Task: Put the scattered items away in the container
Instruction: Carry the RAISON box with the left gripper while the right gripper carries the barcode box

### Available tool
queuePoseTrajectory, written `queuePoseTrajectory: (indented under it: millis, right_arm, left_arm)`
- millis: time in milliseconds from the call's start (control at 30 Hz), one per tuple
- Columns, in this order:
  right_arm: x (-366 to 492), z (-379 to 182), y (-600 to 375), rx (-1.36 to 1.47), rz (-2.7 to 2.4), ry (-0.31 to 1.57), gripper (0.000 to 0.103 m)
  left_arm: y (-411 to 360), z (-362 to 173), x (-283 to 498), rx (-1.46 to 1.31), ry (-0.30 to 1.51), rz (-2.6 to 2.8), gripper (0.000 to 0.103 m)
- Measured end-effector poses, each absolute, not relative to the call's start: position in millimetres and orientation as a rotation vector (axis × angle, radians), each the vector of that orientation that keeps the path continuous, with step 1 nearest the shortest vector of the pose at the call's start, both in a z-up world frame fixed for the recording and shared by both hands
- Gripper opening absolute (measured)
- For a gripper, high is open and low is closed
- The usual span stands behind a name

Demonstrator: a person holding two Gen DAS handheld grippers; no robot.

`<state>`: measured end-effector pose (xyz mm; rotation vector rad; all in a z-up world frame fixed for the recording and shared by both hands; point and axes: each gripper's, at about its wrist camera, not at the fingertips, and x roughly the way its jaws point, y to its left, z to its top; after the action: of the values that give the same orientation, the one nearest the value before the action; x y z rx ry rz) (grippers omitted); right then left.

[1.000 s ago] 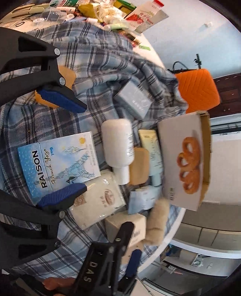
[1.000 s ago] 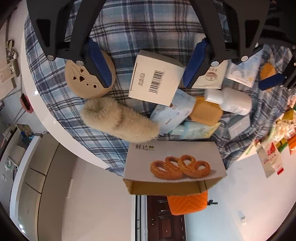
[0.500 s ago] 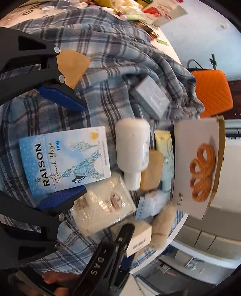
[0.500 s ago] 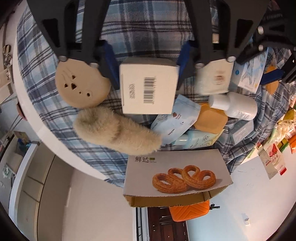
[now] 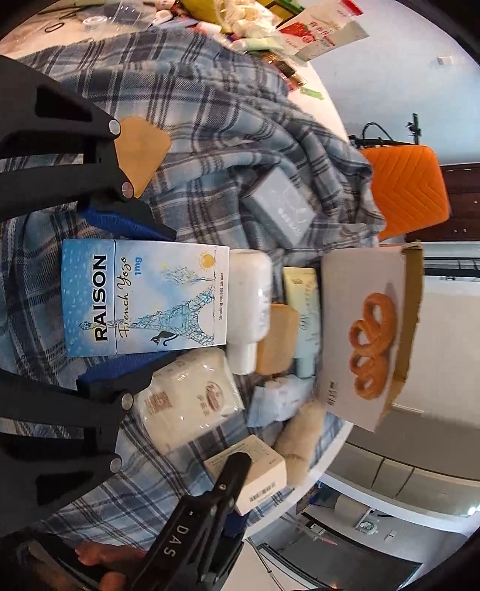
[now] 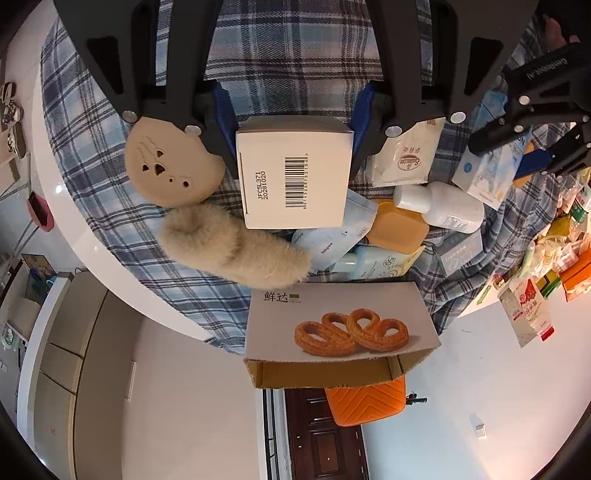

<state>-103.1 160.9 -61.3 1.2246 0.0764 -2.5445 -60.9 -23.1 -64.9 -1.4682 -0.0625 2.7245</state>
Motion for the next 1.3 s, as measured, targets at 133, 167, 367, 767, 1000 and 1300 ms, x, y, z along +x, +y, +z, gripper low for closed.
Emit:
queuePoseTrajectory:
  millis: [133, 167, 367, 767, 1000, 1300]
  right_arm:
    - [-104, -54, 163, 1.202, -2.557, 0.075, 0.051]
    - [-104, -51, 163, 1.195, -2.562, 0.075, 0.051]
    - [-103, -42, 165, 1.169, -2.561, 0.061, 0.051]
    - [-112, -8, 170, 1.075, -2.608, 0.060, 0.051]
    - [-127, 24, 168, 0.992, -2.652, 0.019, 0.051]
    - [-156, 58, 158, 0.907, -2.675, -0.025, 0.051]
  left_arm:
    - [-23, -50, -62, -1.438, -0.042, 2.742, 0.059]
    - [-23, -48, -63, -1.435, -0.036, 2.746, 0.059]
    - [-20, -34, -68, -1.394, -0.040, 2.763, 0.059]
    - [-12, -14, -74, -1.331, -0.031, 2.769, 0.059]
    - [-9, 14, -88, -1.251, 0.001, 2.797, 0.059]
    - [-7, 33, -119, -1.211, -0.018, 2.814, 0.059]
